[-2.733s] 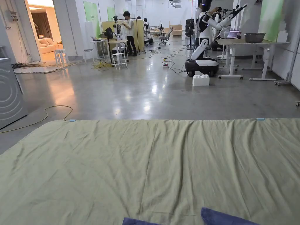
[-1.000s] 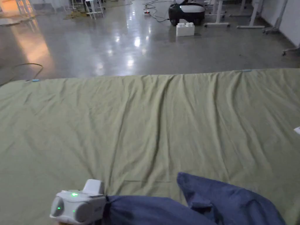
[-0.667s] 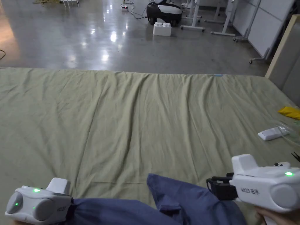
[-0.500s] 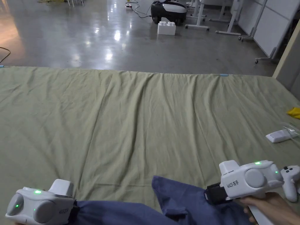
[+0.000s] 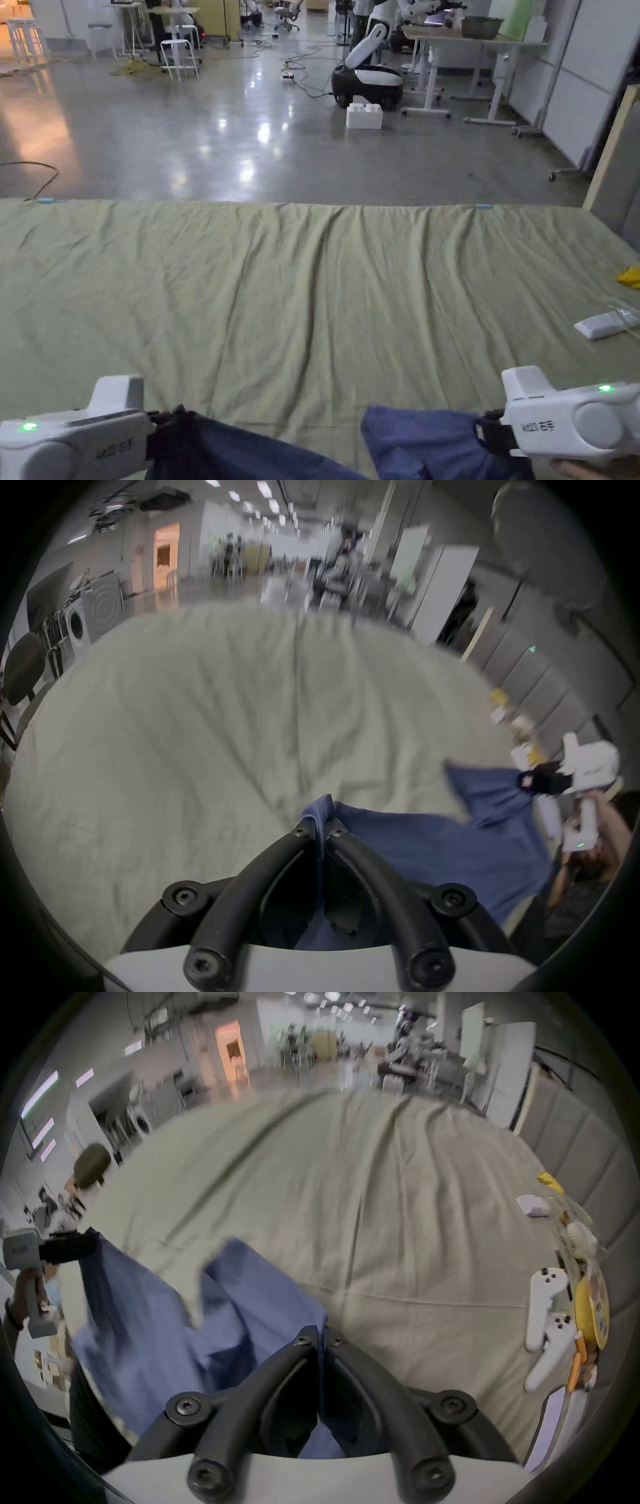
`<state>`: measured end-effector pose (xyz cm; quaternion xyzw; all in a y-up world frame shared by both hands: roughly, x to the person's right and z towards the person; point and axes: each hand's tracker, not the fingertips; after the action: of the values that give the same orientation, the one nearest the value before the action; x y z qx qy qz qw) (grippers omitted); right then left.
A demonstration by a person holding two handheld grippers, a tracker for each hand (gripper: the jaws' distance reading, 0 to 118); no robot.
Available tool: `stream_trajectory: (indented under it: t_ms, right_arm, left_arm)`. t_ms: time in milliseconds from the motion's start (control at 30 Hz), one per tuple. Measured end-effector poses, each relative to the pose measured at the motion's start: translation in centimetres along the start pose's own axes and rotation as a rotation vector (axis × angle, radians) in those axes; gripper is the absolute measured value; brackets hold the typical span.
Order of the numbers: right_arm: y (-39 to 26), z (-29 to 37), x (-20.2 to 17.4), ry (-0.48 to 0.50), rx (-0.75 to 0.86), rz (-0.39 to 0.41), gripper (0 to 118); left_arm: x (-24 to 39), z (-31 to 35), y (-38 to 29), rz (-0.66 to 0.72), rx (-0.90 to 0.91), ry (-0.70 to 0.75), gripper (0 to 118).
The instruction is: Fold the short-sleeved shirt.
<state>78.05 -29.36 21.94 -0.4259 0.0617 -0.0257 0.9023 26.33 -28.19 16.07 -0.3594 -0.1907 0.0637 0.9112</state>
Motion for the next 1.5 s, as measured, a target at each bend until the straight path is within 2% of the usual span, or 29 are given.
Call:
stream_trajectory:
  t_ms: [167, 333, 400, 500, 667, 767, 933, 967, 1000, 1500]
  right_arm:
    - [1.0, 11.8, -0.7, -0.017, 0.325, -0.053, 2]
    - [2.8, 21.6, -2.1, -0.088, 0.595, -0.078, 2]
    - [3.9, 24.1, -2.8, -0.130, 0.666, -0.059, 2]
    - [5.6, 26.5, -3.2, -0.148, 0.716, -0.065, 2]
    - [8.6, 30.0, -4.7, -0.259, 0.866, 0.017, 2]
    - [10.6, 31.1, -4.9, -0.256, 0.895, 0.018, 2]
    - [13.6, 32.0, -5.7, -0.370, 0.945, 0.096, 2]
    - [14.0, 31.8, -5.7, -0.347, 0.926, 0.073, 2]
    - [14.4, 31.8, -5.8, -0.362, 0.946, 0.083, 2]
    - [24.1, 27.6, -5.4, -0.427, 0.965, 0.132, 2]
  left_arm:
    - [1.0, 11.9, 3.2, -0.067, 0.230, -0.015, 4]
    - [2.4, 20.5, 5.9, -0.110, 0.392, -0.016, 4]
    - [2.7, 22.5, 6.9, -0.111, 0.462, 0.056, 4]
    - [2.6, 25.3, 8.6, -0.082, 0.546, 0.041, 4]
    - [3.0, 28.8, 11.6, -0.099, 0.627, 0.098, 4]
    - [3.3, 30.1, 13.4, -0.101, 0.677, 0.113, 4]
    - [3.3, 31.1, 16.0, -0.098, 0.729, 0.133, 4]
    - [3.2, 31.1, 16.5, -0.092, 0.739, 0.134, 4]
    - [3.1, 30.9, 17.0, -0.093, 0.744, 0.131, 4]
    - [2.2, 23.4, 25.4, -0.133, 0.756, 0.205, 3]
